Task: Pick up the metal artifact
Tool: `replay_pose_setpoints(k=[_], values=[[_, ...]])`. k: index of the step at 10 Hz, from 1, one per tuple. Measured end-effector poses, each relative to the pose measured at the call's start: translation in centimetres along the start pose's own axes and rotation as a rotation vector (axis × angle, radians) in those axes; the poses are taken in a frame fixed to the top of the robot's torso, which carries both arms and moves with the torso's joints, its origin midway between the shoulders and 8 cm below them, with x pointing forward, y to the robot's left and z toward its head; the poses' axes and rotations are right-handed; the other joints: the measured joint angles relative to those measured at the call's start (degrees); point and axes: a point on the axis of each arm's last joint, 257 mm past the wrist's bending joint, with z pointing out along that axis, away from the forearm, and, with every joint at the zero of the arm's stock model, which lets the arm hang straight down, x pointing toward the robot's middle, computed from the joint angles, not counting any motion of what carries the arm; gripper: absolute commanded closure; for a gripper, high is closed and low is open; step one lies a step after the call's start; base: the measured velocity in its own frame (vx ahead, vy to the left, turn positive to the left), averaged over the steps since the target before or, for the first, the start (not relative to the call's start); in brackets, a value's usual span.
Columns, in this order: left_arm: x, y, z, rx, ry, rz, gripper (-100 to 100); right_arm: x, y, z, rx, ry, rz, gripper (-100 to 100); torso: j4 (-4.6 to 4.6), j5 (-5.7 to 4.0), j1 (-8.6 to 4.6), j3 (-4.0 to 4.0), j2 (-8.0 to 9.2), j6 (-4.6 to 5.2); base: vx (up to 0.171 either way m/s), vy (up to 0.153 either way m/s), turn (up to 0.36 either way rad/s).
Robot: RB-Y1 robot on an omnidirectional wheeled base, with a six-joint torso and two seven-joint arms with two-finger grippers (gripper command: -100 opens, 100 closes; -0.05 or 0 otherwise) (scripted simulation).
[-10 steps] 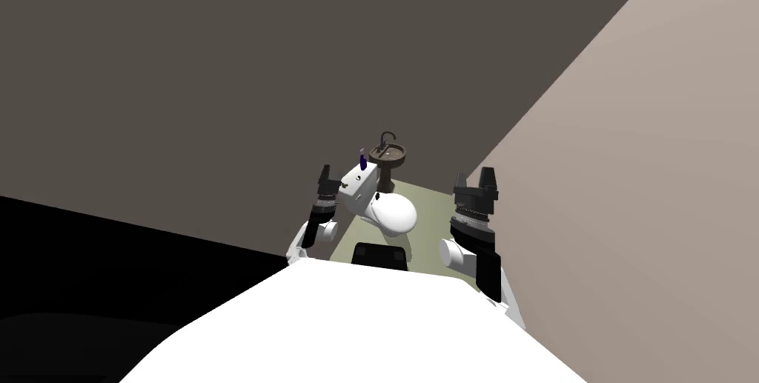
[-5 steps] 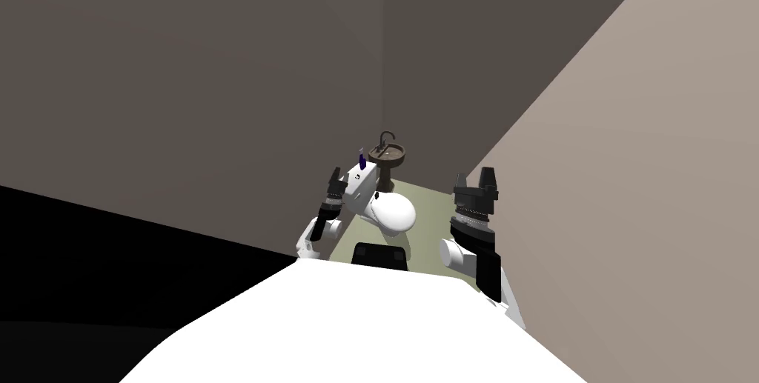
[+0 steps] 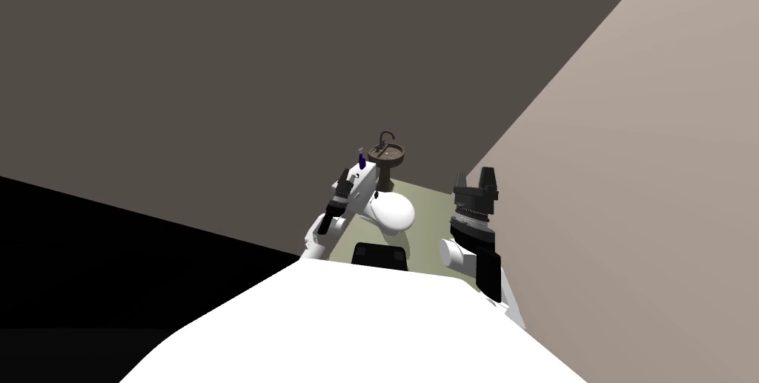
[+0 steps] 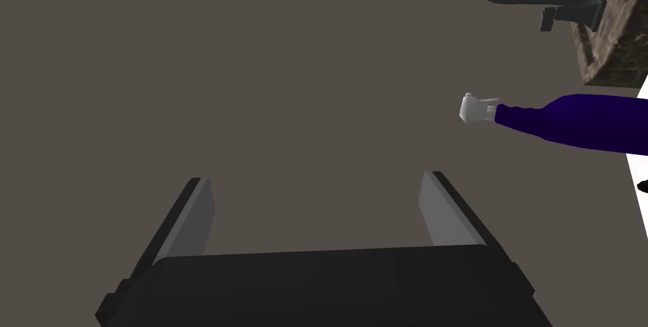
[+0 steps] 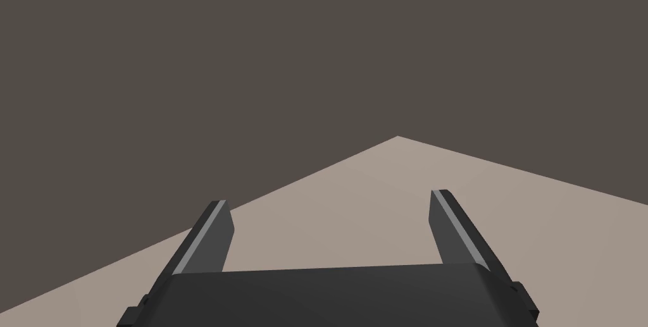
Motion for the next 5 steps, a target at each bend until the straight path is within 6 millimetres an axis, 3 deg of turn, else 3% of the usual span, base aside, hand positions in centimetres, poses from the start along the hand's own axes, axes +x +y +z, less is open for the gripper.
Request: replay_pose_setpoints(k=[5], values=[[1.7, 4.1, 0.5, -0.080, 0.048, 0.002, -100, 0.0, 0.0, 0.0, 0.000, 0.000, 0.000, 0, -0.01, 0.00, 0.01, -0.01, -0.02, 0.00, -0.013, -0.012, 0.002]])
